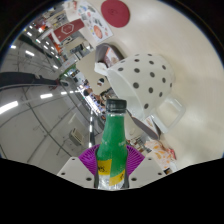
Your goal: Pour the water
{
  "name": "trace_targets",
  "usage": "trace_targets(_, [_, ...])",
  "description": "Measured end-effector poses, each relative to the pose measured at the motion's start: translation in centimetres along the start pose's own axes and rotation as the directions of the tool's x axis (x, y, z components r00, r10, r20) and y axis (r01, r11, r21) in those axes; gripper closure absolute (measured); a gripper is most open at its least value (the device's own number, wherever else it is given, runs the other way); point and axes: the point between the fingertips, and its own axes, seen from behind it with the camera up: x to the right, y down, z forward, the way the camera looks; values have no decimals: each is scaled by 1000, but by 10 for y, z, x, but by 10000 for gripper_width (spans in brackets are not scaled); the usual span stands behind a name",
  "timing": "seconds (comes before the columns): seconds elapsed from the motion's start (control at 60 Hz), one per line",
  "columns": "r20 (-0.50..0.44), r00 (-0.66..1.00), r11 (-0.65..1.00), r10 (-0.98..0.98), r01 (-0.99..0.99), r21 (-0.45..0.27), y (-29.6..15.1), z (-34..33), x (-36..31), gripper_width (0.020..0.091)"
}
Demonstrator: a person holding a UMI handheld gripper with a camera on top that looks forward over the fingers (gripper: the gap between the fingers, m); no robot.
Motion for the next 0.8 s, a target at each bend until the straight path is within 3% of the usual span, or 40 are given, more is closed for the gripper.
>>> trace_targets(0.133, [54, 986, 988, 156, -155, -25, -9, -7, -13, 772])
trace_targets(0.333, [53, 981, 978, 185, -178, -110, 5, 1, -25, 772])
trace_targets(0.417, [105, 993, 987, 56, -39, -158, 19, -4, -52, 772])
trace_targets(0.517, [168, 936, 925, -311, 338, -175, 35, -14, -105, 771])
trace_targets(0.567, [197, 812, 808, -549, 576, -126, 30, -18, -136, 770])
trace_targets(0.633, [170, 539, 547, -825, 837, 1, 1, -34, -179, 769])
trace_targets(0.717, [-15, 74, 71, -997, 988, 139, -42, -46, -221, 769])
trace_targets(0.75, [-91, -89, -103, -992, 981, 165, -75, -61, -238, 769])
trace_targets(0.8, [-202, -275, -308, -940, 939, 151, -101, -71, -234, 771])
